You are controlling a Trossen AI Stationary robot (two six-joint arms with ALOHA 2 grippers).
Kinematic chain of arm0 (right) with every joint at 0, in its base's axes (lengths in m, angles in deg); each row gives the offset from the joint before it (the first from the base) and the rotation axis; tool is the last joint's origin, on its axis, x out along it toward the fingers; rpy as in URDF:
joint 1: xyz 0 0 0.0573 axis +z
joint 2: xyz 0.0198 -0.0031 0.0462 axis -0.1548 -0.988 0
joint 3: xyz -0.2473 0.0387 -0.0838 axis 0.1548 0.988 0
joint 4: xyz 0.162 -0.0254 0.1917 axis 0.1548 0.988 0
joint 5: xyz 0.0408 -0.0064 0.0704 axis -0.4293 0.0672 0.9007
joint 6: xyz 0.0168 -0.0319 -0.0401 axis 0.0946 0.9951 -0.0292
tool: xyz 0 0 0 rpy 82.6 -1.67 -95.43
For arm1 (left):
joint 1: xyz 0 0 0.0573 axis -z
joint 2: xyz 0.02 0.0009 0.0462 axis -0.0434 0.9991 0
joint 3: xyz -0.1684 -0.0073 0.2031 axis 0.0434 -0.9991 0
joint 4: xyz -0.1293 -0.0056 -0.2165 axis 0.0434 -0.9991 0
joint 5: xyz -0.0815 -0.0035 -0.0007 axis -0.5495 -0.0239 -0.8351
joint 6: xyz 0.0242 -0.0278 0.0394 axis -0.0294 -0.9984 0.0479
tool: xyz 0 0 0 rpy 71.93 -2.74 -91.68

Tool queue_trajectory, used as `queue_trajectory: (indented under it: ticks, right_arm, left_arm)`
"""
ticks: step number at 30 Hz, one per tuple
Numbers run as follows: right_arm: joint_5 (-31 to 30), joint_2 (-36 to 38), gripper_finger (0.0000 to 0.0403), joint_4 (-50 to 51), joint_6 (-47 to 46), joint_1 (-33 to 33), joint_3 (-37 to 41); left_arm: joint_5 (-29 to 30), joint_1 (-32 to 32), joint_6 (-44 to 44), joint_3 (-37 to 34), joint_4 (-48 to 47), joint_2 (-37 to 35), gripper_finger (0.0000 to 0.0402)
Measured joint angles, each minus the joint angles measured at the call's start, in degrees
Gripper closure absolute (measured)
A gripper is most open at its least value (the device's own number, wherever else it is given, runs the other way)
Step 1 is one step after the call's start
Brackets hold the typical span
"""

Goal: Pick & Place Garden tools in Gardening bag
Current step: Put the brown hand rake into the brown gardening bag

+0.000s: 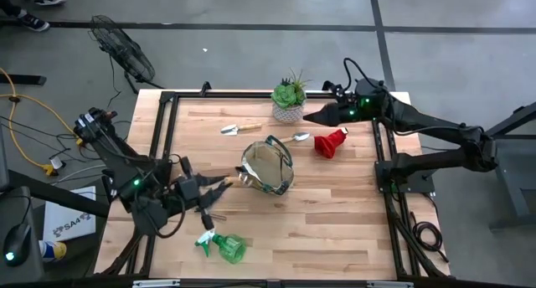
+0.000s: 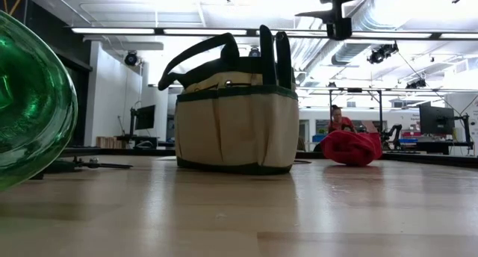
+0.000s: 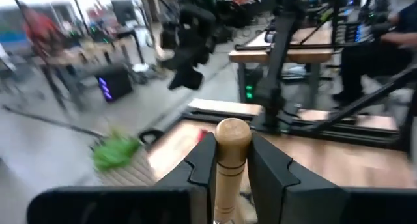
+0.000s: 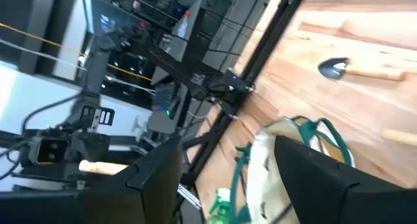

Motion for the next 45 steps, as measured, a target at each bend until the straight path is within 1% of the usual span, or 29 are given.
queue_trajectory:
  ticks: [2,5,7,11,13,16,21,25,31,35,41,45]
  right_arm:
    - [0.02,0.00,0.0168,1.25,1.05,0.02,0.00]
    - [0.01,0.00,0.0168,2.19,2.67,0.02,0.00]
    - [-0.20,-0.02,0.0168,2.19,3.11,0.02,0.00]
    - [-1.09,-0.02,0.0168,2.17,4.29,0.02,0.00]
    - [-1.45,-0.02,0.0168,2.13,4.37,0.02,0.00]
    - [-1.69,-0.13,0.0168,2.13,5.41,0.04,0.00]
    - [-1.54,-0.17,0.0168,2.17,5.80,0.06,0.02]
    - [-1.51,-0.17,0.0168,2.17,5.78,0.06,0.02]
    - [-1.51,-0.17,0.0168,2.17,5.75,0.06,0.02]
    - [-1.51,-0.17,0.0168,2.17,5.73,0.06,0.02]
    - [-2.93,-0.20,0.0168,2.35,5.78,0.06,0.02]
    - [-3.60,-0.20,0.0168,2.59,5.78,0.06,0.02]
  left_arm:
    - [-3.11,0.56,-6.83,0.00,-4.21,0.00,0.0348]
    - [-10.73,0.41,-13.77,0.00,-10.80,0.57,0.0348]
    - [-13.60,0.37,-14.75,0.00,-14.03,1.26,0.0348]
    - [-16.08,-0.67,-14.06,0.00,-18.61,2.26,0.0348]
    - [-19.39,-2.15,-14.11,0.00,-20.78,2.83,0.0348]
    - [-24.29,-5.15,-11.86,0.00,-22.83,3.75,0.0348]
    - [-32.47,-11.82,-1.75,-0.03,-21.01,5.54,0.0348]
    - [-38.49,-16.97,3.26,-0.02,-20.82,5.89,0.0348]
    - [-43.09,-22.08,9.70,-0.02,-16.45,5.88,0.0348]
    - [-46.96,-24.81,10.37,-0.02,-15.54,5.93,0.0348]
    - [-46.94,-27.70,11.57,-0.04,-14.70,6.45,0.0348]
    - [-47.99,-28.67,11.57,-0.04,-14.72,6.45,0.0348]
